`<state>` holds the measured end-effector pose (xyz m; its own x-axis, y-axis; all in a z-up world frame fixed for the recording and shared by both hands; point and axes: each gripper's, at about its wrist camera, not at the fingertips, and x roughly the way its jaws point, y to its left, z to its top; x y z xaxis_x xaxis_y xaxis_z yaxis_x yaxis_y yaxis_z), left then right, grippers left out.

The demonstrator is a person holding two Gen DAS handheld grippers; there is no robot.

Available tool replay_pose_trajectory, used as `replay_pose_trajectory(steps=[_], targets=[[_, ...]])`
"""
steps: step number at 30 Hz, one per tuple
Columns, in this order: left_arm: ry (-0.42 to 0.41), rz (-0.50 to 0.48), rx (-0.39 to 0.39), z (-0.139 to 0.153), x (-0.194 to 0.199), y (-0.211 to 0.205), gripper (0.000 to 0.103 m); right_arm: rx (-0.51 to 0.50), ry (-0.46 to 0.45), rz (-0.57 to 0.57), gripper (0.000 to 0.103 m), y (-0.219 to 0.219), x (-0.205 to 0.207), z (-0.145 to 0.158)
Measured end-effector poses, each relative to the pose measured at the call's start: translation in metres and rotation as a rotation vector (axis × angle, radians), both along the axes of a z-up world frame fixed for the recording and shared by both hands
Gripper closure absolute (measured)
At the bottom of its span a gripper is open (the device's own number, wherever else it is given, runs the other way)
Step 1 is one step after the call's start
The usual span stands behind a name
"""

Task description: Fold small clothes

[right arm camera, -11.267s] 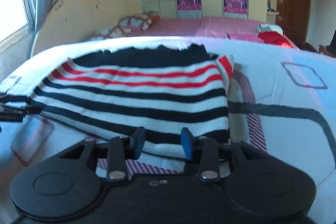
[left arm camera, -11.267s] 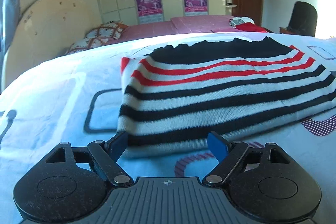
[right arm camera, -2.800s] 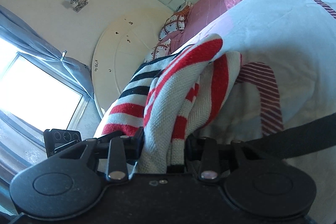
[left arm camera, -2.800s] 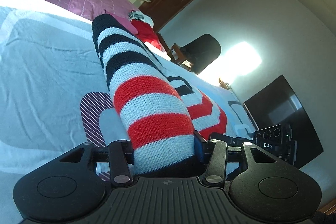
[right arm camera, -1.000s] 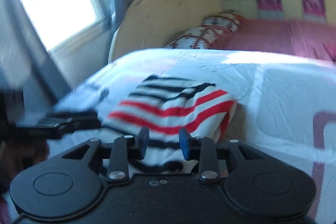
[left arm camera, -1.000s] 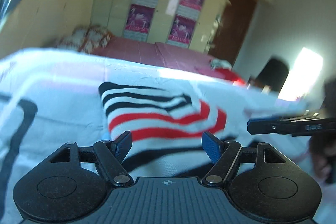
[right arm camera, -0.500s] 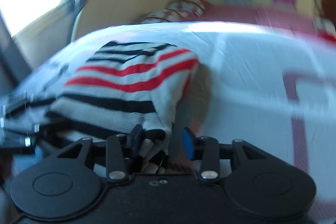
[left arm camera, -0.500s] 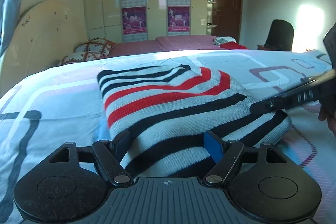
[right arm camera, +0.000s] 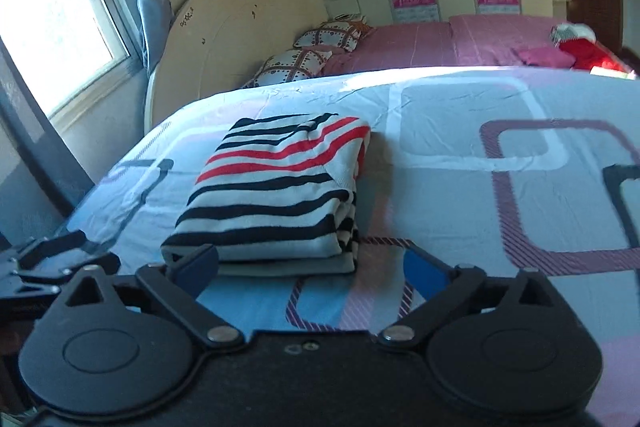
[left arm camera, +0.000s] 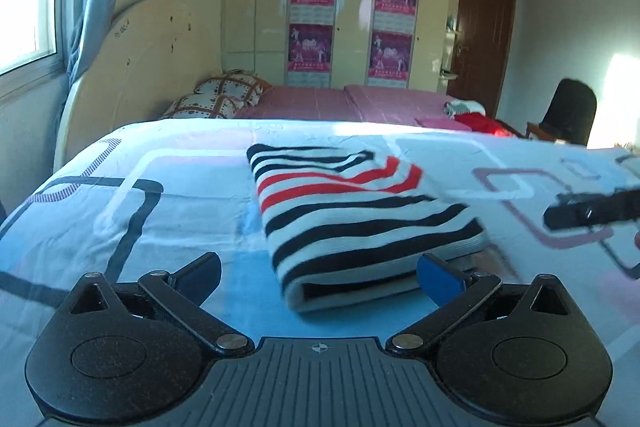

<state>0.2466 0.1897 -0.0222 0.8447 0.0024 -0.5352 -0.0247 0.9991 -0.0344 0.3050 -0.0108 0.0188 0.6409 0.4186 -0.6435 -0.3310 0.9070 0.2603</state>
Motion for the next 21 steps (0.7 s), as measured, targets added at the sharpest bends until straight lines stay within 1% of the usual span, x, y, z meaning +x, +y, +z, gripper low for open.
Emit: replay_pose_trajectory(steps=[3,5,9,12,13,17,21], targets=[[-0.008,0.026,-0.013,0.013,-0.018,-0.014,0.0,-0.059,-0.074,-0.008,0.004,0.002,-0.026,0.014],[-0.026,0.037,-0.02,0.021,-0.033,-0.023,0.0,-0.062,-0.106,-0.007,0.004,-0.002,-0.044,0.022],[-0.055,0.042,-0.015,0.034,-0.068,-0.044,0.0,-0.076,-0.138,-0.035,0.004,-0.017,-0.082,0.036],[-0.068,0.052,-0.052,0.039,-0.1,-0.058,0.0,-0.084,-0.145,-0.044,0.004,-0.029,-0.112,0.039],[-0.07,0.056,-0.053,0.04,-0.111,-0.062,0.0,-0.084,-0.148,-0.048,0.004,-0.032,-0.123,0.04],[-0.096,0.051,-0.018,0.048,-0.152,-0.08,0.0,-0.077,-0.164,-0.036,0.004,-0.041,-0.163,0.045],[-0.105,0.054,-0.027,0.053,-0.182,-0.09,0.0,-0.11,-0.2,-0.035,0.004,-0.044,-0.196,0.049]])
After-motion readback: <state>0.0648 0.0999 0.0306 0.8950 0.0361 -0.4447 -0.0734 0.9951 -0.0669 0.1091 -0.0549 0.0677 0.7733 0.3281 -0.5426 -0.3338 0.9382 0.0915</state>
